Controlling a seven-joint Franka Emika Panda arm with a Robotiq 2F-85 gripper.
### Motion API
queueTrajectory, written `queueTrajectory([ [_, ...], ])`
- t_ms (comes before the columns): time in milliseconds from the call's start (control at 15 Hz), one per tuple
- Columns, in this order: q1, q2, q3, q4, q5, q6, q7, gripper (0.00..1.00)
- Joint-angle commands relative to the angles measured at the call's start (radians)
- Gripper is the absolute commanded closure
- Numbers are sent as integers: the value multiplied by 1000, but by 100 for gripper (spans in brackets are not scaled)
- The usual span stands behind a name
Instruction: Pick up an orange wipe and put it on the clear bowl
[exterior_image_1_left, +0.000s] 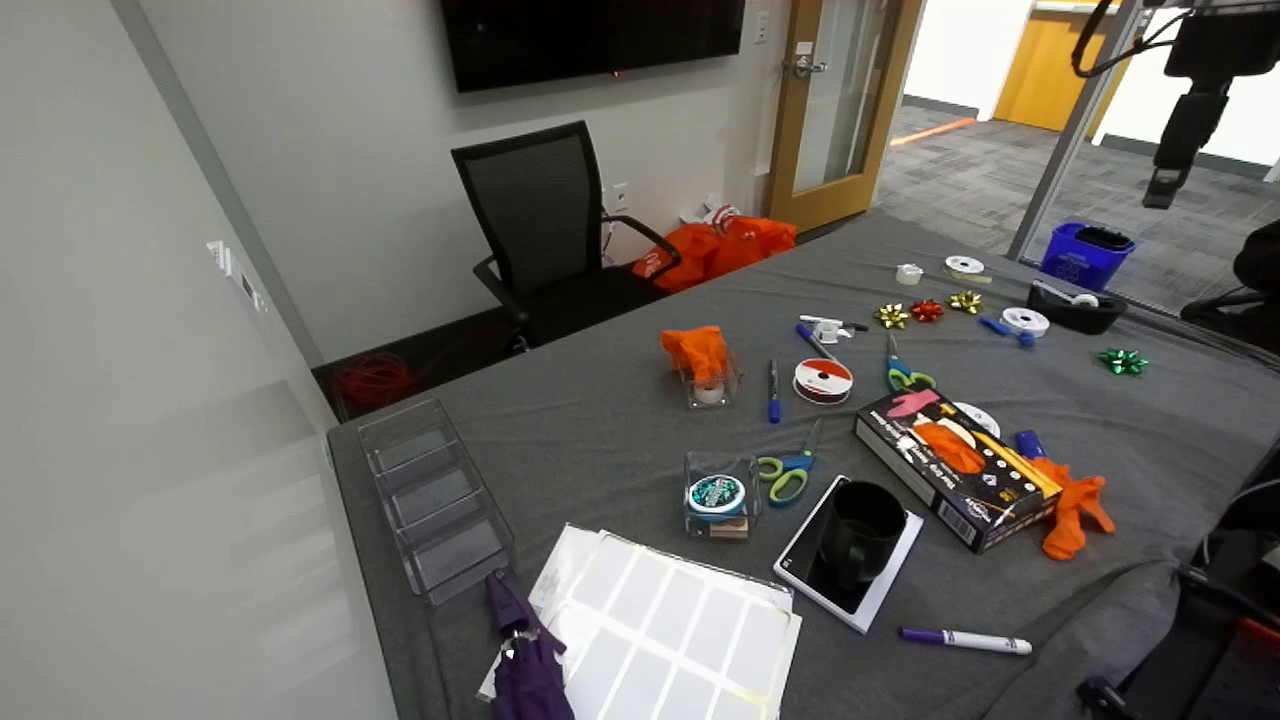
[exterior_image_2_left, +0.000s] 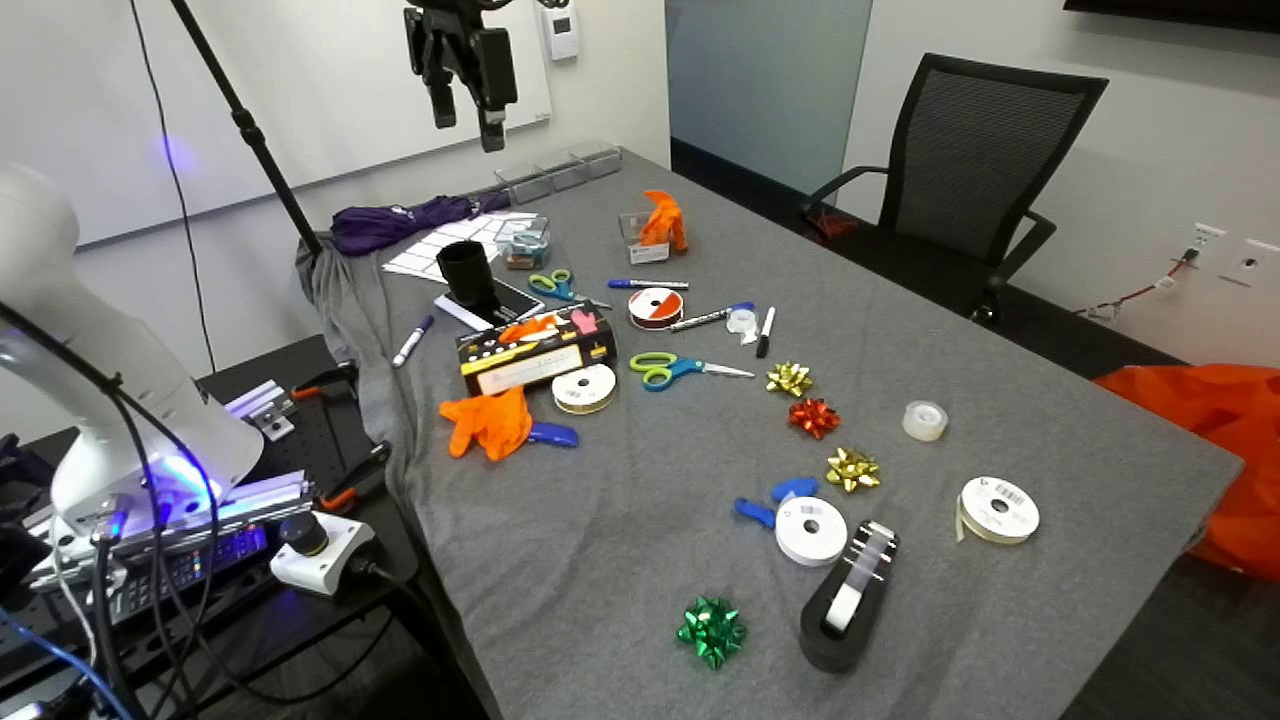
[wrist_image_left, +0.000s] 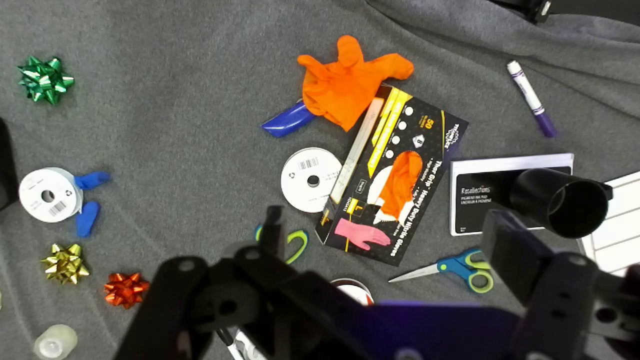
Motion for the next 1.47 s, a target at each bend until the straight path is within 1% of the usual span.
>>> queueTrajectory([
  [0, -21, 2, 19, 3, 5, -3, -4, 0],
  [200, -33, 10, 35, -13, -78, -3, 49, 0],
  [333, -39, 6, 34, -57, -146, 34, 70, 0],
  [533, -50, -1, 15, -141, -232, 134, 13, 0],
  [667, -61, -8, -5, -205, -255, 235, -37, 0],
  [800, -68, -15, -34, -261, -213, 332, -119, 0],
  [933, -65, -19, -71, -306, -118, 405, -239, 0],
  [1067, -65, -15, -95, -333, -19, 415, -346, 0],
  [1200, -67, -11, -105, -345, 69, 372, -410, 0],
  [1267, -70, -20, -96, -376, 86, 376, -404, 0],
  [1333, -80, 6, -80, -328, 50, 374, -370, 0],
  [1400, -80, 6, -79, -336, 56, 375, -373, 0],
])
